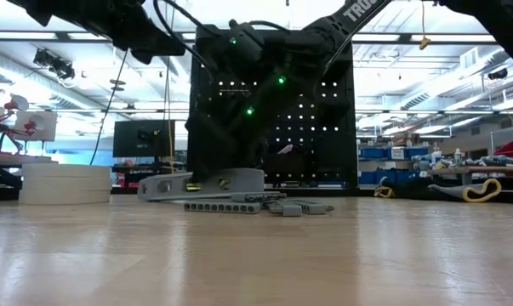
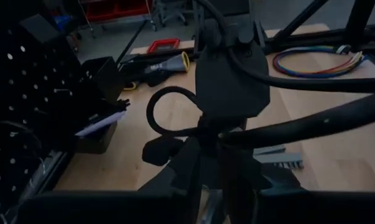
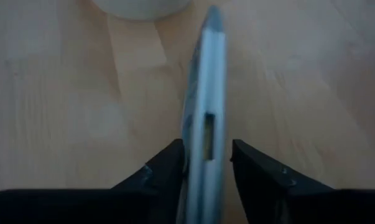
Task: Hang tools onto peg board
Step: Put the silver spirit level onto the peg board
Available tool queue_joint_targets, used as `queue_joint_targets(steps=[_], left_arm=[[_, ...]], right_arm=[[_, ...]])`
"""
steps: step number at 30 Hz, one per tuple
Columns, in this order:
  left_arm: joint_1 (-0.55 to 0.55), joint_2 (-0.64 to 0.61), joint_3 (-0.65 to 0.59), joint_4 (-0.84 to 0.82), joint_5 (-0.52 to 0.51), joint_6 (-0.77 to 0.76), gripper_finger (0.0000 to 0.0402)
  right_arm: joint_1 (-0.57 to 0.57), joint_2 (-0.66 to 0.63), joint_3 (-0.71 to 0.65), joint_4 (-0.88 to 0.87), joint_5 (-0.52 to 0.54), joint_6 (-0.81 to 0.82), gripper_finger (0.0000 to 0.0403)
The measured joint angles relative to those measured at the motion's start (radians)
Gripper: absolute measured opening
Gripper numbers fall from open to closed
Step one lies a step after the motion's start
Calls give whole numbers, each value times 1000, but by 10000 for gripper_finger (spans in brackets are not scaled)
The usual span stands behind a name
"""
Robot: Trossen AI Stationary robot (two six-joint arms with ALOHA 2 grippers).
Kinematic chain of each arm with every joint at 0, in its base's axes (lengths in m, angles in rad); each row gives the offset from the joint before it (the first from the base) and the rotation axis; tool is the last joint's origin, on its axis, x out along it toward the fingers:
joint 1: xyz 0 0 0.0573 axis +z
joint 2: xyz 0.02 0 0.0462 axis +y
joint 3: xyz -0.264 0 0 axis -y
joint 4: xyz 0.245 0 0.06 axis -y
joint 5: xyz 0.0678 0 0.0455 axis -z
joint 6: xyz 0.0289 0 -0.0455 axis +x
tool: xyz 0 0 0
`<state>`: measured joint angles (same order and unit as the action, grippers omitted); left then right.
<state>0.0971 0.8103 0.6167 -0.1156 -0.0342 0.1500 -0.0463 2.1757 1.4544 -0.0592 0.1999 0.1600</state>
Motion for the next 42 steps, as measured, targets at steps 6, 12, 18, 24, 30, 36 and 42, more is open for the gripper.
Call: queue_joint_targets(steps=[6, 12, 18, 24, 30, 36, 42], left_arm=[[0, 0, 0, -7, -5, 2, 63], [0, 0, 0, -6, -8, 2, 63], [0, -75, 54, -218, -44, 2, 61], [-8, -234, 105, -324, -51, -51, 60], [-8, -355, 96, -322, -35, -53, 59], [-8, -381, 58, -268, -48, -51, 59], [-8, -369, 47, -213, -48, -51, 59]], right_arm=[[1, 0, -14, -8, -37, 45, 120], [5, -2, -14, 0, -30, 47, 107], [6, -75, 37, -59, -47, 26, 69], [-4, -221, 197, -211, 89, -117, 69], [-80, -326, 396, -174, 263, -286, 69], [-235, -330, 596, -18, 254, -364, 69], [-403, -310, 642, 126, 144, -275, 69]])
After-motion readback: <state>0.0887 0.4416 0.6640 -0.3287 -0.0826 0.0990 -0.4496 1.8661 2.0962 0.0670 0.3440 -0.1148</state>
